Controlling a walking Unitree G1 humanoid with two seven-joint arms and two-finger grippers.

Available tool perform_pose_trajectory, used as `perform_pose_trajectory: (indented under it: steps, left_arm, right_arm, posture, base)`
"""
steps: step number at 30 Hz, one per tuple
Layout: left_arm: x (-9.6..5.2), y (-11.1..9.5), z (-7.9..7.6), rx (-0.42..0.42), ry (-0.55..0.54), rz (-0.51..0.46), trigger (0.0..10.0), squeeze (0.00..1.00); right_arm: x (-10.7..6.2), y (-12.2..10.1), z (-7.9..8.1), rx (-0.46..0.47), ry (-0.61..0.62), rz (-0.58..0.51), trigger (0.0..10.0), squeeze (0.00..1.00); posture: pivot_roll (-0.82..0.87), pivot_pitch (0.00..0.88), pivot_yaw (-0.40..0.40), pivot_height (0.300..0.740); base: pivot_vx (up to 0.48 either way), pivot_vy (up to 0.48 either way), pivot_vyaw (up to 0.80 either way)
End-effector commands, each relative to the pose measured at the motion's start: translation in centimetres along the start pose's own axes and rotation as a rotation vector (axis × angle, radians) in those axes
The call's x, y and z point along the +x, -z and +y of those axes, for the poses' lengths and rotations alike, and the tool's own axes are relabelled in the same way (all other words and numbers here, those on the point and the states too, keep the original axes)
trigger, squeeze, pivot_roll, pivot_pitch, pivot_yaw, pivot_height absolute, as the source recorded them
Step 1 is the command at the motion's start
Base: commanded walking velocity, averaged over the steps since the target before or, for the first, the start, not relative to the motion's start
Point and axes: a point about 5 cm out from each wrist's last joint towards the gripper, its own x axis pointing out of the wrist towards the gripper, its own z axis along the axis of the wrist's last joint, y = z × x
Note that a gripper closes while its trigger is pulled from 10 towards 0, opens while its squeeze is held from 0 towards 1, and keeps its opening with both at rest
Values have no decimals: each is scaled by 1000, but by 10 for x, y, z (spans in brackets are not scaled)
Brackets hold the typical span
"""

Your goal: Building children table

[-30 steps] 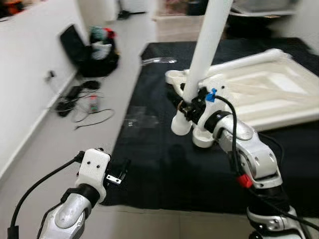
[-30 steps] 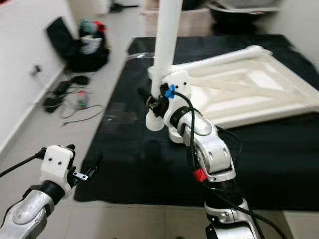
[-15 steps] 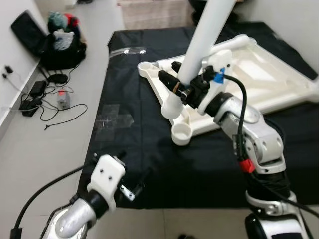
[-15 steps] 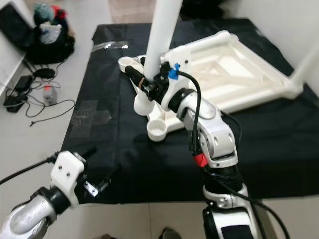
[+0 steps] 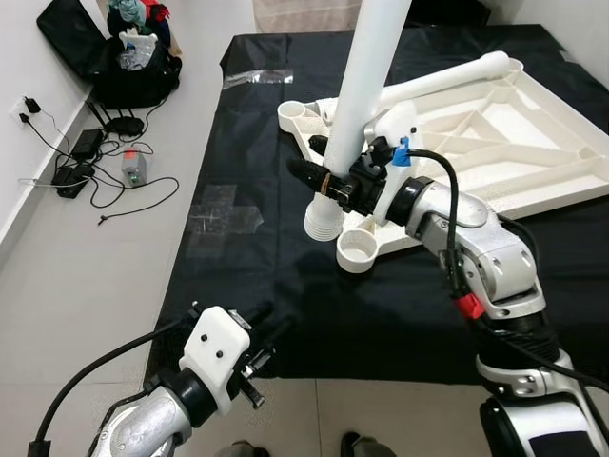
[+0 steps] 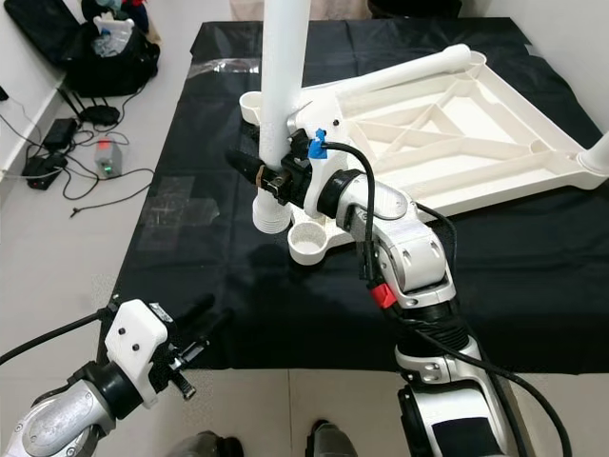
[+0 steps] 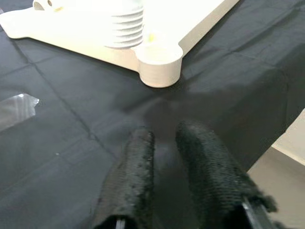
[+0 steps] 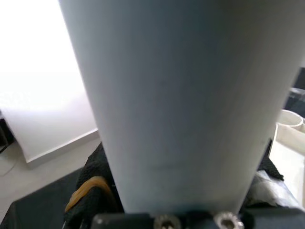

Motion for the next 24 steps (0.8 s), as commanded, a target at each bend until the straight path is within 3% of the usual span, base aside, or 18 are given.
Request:
perform_pose_trajectory:
  steps: [1,12,14,15,16,17,20,24]
  left_arm:
    - [-3,-1,-3,7,14,-2,0,0]
    - [-2,-1,-1,14,-4,-6,0,0]
    - [-1,-2,0,18,-9,-6,0,0]
    - [0,-2,0,23,-17,-9,6667,0]
    - [0,-3,0,27,-21,-11,6667,0]
    - [0,-3,0,27,-24,-15,10000,0]
    - [0,-4,0,26,-24,-18,10000,0]
    - [-3,-6,0,12,-19,-39,10000,0]
  right_arm:
    - [-3,-7,0,-22,-50,-39,10000,0]
    - [-22,-9,-24,-146,-155,10,10000,0]
    - [-26,-13,-35,-165,-183,25,10000,0]
    - [-27,-15,-39,-169,-214,31,10000,0]
    - [-27,-15,-41,-171,-235,34,10000,0]
    - [-26,-16,-40,-165,-282,32,10000,0]
    - [-26,-17,-40,-160,-313,28,10000,0]
    - [-22,-18,-37,-111,-484,23,10000,0]
  posture:
    - [7,277,19,740]
    - [10,280,25,740]
    - [13,285,26,740]
    - [15,287,26,740]
    - [17,289,26,740]
    - [19,294,28,740]
    - [21,295,29,740]
    - [42,311,35,740]
  base:
    - [0,0,0]
    - [0,0,0]
    - [0,0,0]
    - [0,0,0]
    - [0,0,0]
    - [0,0,0]
    - [0,0,0]
    - [0,0,0]
